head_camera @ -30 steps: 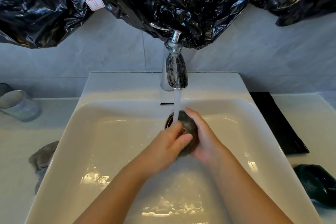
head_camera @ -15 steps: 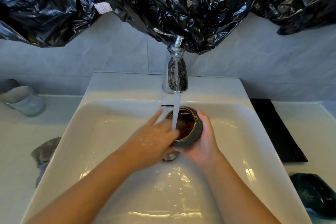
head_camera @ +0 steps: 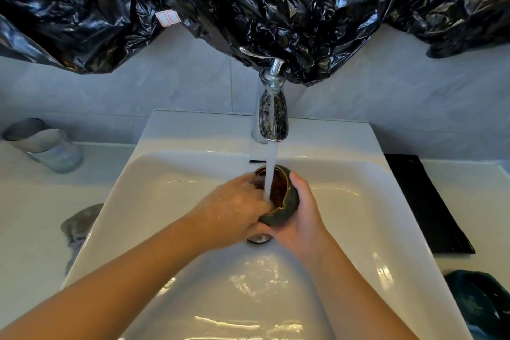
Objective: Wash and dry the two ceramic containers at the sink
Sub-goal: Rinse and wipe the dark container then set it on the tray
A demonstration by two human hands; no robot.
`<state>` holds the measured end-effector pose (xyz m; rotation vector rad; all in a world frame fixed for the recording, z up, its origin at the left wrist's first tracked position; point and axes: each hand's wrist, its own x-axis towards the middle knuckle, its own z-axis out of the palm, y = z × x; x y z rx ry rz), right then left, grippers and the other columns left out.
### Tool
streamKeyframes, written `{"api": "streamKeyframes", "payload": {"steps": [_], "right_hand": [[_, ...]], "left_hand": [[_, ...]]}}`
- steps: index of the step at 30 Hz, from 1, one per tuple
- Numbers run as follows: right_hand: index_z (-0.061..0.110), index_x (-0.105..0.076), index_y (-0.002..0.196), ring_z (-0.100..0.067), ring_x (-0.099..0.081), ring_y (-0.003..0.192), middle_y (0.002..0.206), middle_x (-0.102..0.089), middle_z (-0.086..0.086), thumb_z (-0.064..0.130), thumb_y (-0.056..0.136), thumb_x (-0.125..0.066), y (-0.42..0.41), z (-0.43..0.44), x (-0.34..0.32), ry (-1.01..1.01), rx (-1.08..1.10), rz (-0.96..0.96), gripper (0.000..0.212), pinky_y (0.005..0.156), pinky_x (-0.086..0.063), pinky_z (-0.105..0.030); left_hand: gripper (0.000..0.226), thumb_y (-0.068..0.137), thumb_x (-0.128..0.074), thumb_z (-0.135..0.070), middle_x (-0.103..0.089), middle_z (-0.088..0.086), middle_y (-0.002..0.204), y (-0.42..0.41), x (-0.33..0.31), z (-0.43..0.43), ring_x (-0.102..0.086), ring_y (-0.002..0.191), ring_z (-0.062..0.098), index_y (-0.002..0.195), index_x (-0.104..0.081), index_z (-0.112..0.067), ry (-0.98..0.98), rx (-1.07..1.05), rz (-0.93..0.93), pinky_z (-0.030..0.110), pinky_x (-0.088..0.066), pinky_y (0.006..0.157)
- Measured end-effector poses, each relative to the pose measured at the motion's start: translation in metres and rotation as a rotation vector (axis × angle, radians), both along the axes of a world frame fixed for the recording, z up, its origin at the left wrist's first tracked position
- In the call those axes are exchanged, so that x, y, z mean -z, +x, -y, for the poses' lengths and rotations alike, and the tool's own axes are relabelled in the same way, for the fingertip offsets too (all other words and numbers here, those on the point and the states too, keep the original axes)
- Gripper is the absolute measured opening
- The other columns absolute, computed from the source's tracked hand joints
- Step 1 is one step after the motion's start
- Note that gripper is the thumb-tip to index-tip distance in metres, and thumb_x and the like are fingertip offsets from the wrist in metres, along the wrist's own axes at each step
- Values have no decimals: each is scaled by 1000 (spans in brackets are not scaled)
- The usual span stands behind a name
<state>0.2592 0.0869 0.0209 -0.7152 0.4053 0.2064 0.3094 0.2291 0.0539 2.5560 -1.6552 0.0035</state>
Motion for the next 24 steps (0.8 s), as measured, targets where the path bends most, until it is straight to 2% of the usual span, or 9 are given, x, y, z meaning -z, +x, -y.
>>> {"api": "streamKeyframes", "payload": {"steps": [2,4,6,10,13,15,17,20,24], "right_hand": [[9,-70,118,-30,-70,98,112,-72,-17,51,89,-47,0,-1,1,3,8,-22,55,78,-52,-40],[7,-75,106,-28,-72,90,100,-74,-16,50,85,-50,0,-1,2,-5,41,-17,54,76,-54,-35],[5,-78,96,-27,-73,85,93,-74,-17,47,91,-44,0,3,2,11,57,-12,55,75,-58,-33],[4,-74,103,-29,-73,85,97,-74,-18,46,95,-43,1,3,0,21,103,-63,53,76,-55,-37],[6,-80,88,-24,-74,75,84,-75,-13,50,88,-50,0,-7,1,75,129,-51,53,62,-59,-28],[10,-82,84,-24,-75,76,84,-76,-13,54,91,-46,-1,-10,2,127,152,-42,57,65,-61,-30],[11,-81,89,-26,-75,82,91,-76,-14,58,94,-40,1,-8,5,115,151,-52,62,70,-58,-34],[13,-80,94,-28,-73,83,96,-76,-13,62,91,-42,2,-6,5,96,78,-97,62,61,-53,-31],[7,-60,133,-31,-68,90,101,-69,-18,55,83,-52,3,-9,4,90,91,-72,70,76,-57,-37]], "left_hand": [[33,95,-43,-50,-65,-2,84,-1,-1,4,-61,80,19,90,-57,-21,90,-8,37,33,-50,84],[27,96,-44,-46,-59,-3,85,-12,-1,15,-55,75,18,90,-48,-20,-13,-86,-160,30,-44,68],[18,94,-50,-38,-56,-5,86,-17,-1,18,-52,76,16,91,-46,-20,-90,-116,-300,30,-43,68],[27,94,-47,-45,-65,-2,88,-1,4,5,-60,79,19,91,-54,-19,45,28,63,31,-49,79],[35,96,-37,-49,-64,1,86,-11,4,17,-61,76,21,93,-51,-18,-101,-150,-104,35,-50,69],[30,94,-39,-48,-62,0,87,-16,5,21,-57,78,17,93,-49,-20,-248,-221,-281,29,-45,69],[24,94,-45,-44,-61,-1,91,-13,3,13,-53,84,14,91,-49,-21,-153,-106,-231,25,-41,79],[38,97,-36,-49,-66,1,94,1,6,1,-60,89,21,95,-59,-19,34,59,53,36,-46,91],[23,97,-42,-42,-56,-4,87,-19,7,12,-54,77,17,94,-48,-20,-134,-167,-353,29,-44,68]]}}
